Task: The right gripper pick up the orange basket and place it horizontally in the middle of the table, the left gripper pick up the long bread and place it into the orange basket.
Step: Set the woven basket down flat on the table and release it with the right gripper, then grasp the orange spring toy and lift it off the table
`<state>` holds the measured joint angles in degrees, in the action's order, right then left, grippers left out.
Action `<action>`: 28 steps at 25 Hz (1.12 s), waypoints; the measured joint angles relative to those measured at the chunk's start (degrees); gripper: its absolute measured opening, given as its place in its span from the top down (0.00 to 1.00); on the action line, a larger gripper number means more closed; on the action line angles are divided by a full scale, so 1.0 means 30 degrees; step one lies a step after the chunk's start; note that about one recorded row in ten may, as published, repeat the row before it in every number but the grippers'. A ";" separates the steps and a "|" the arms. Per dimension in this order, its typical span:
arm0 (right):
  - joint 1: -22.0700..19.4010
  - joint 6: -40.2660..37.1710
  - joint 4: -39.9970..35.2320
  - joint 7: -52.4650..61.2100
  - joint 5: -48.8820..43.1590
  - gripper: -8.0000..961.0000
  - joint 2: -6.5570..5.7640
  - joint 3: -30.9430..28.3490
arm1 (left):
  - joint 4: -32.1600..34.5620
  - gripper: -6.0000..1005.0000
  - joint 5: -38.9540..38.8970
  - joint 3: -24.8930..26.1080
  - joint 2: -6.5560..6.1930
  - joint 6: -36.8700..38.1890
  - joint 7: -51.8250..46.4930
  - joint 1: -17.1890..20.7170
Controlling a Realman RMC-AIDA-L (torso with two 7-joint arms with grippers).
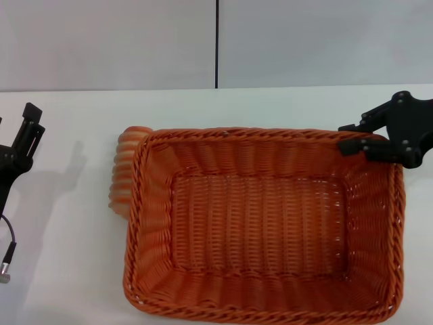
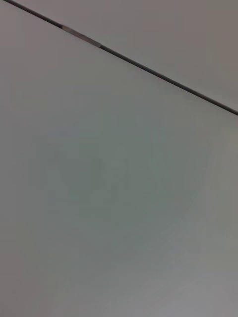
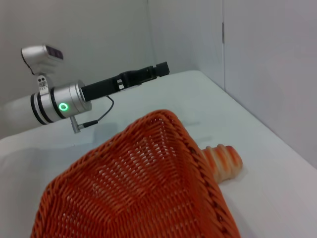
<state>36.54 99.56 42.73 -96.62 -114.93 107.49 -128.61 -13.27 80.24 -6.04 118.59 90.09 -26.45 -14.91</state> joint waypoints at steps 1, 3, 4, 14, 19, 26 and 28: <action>0.0027 -0.0105 0.0001 0.0000 -0.0094 0.82 0.0067 0.0005 | 0.0000 0.15 -0.0002 -0.0010 0.0006 -0.0001 0.0000 0.0019; 0.0064 -0.0275 0.0032 -0.0001 -0.0235 0.82 0.0175 0.0010 | -0.0009 0.15 -0.0001 -0.0014 0.0013 -0.0009 -0.0001 0.0038; 0.0078 -0.0373 0.0055 -0.0001 -0.0288 0.81 0.0239 0.0010 | -0.0015 0.15 0.0001 -0.0014 0.0015 -0.0009 -0.0001 0.0042; 0.0070 -0.1305 0.0116 -0.0001 -0.0256 0.75 0.0433 -0.0179 | -0.0030 0.15 0.0001 -0.0009 0.0020 -0.0007 -0.0001 -0.0010; -0.0149 -0.1919 0.0143 -0.0160 0.0039 0.57 0.0549 -0.0824 | -0.0028 0.15 0.0001 -0.0007 0.0020 -0.0033 0.0000 -0.0033; -0.1805 -0.1670 0.0174 -0.2270 0.3128 0.50 0.0884 -0.3870 | 0.0043 0.14 -0.0001 -0.0171 -0.0005 0.0131 -0.0001 -0.0058; -0.2658 -0.1679 0.0137 -0.2839 0.4797 0.50 0.0998 -0.4358 | 0.0164 0.14 0.0003 -0.0415 -0.0013 0.0343 0.0000 -0.0130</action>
<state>28.57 94.53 43.14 -105.13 -100.54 110.49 -141.68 -12.78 80.25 -7.28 118.55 91.12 -26.45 -15.30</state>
